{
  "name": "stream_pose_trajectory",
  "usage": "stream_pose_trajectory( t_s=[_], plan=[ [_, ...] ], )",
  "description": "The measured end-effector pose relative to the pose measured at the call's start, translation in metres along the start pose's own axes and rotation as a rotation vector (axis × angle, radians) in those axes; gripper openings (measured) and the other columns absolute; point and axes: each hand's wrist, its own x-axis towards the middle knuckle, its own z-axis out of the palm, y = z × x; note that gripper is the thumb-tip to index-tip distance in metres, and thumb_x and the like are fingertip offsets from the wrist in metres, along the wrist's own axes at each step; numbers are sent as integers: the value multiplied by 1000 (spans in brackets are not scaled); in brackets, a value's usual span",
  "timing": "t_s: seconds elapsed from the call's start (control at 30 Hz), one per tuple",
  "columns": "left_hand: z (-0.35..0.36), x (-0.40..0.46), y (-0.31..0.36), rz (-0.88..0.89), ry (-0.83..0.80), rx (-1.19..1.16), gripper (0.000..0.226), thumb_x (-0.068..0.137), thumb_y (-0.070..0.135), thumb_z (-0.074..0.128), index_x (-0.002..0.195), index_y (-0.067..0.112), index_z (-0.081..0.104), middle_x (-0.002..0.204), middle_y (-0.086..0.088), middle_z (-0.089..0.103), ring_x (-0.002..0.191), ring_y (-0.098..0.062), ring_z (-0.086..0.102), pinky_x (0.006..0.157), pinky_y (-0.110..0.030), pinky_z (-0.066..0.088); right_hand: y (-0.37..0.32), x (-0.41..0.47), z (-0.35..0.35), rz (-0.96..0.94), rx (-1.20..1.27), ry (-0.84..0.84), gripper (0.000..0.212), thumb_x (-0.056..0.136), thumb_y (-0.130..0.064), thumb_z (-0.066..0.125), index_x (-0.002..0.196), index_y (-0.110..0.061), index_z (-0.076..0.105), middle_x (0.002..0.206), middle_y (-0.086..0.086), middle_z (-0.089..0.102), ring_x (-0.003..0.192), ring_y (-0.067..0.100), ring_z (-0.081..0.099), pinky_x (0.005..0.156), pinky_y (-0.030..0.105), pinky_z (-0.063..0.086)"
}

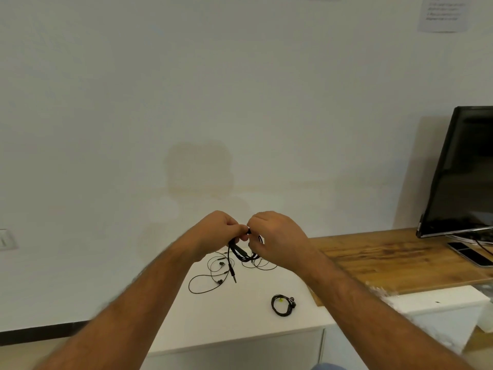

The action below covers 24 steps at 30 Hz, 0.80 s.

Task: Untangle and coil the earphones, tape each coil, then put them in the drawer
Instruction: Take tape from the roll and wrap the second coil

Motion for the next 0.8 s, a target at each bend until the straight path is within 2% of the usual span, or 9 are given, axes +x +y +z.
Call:
stream_pose_trajectory(
  t_s=[0.17, 0.33, 0.47, 0.6, 0.7, 0.8],
  plan=[
    [-2, -1, -2, -81, -52, -202, 28, 93, 26, 61, 79, 6, 75, 55, 5, 53, 42, -4, 39, 50, -20, 27, 3, -1, 2, -19, -25, 76, 17, 77, -5, 57, 65, -11, 46, 56, 2, 46, 52, 18, 36, 48, 27, 27],
    [0, 1, -5, -187, -94, -338, 30, 93, 27, 61, 95, 0, 74, 58, 4, 53, 54, -10, 42, 53, -22, 31, 3, -1, 2, -20, -35, 90, 16, 80, -10, 50, 64, -12, 46, 56, 2, 45, 53, 17, 34, 50, 26, 24],
    [3, 5, -8, -202, -70, -386, 25, 93, 22, 59, 92, 2, 74, 55, 4, 53, 58, -13, 41, 56, -25, 32, 2, -1, 3, -19, -26, 77, 17, 81, -14, 48, 64, -11, 46, 55, 2, 45, 51, 19, 37, 46, 27, 26],
    [6, 5, -6, -153, 30, -331, 21, 89, 16, 61, 84, -3, 69, 57, -1, 50, 56, -14, 38, 55, -25, 33, 2, -1, 3, -12, -19, 58, 16, 79, -9, 58, 66, -10, 49, 55, 2, 48, 50, 21, 42, 44, 28, 32],
    [8, 4, -9, -64, 95, -167, 26, 85, 17, 62, 73, -7, 65, 60, -9, 44, 52, -16, 30, 52, -26, 28, 3, -2, 2, 30, 27, -14, 15, 79, -13, 67, 70, -10, 54, 59, 2, 55, 52, 22, 49, 45, 31, 42],
    [10, 4, -14, -26, 114, -15, 26, 83, 22, 63, 60, 10, 68, 54, -4, 45, 50, -17, 30, 51, -26, 28, 4, -2, -2, 100, 48, -173, 15, 88, -26, 63, 83, -12, 61, 77, 2, 65, 69, 22, 59, 62, 37, 50]
  ],
)
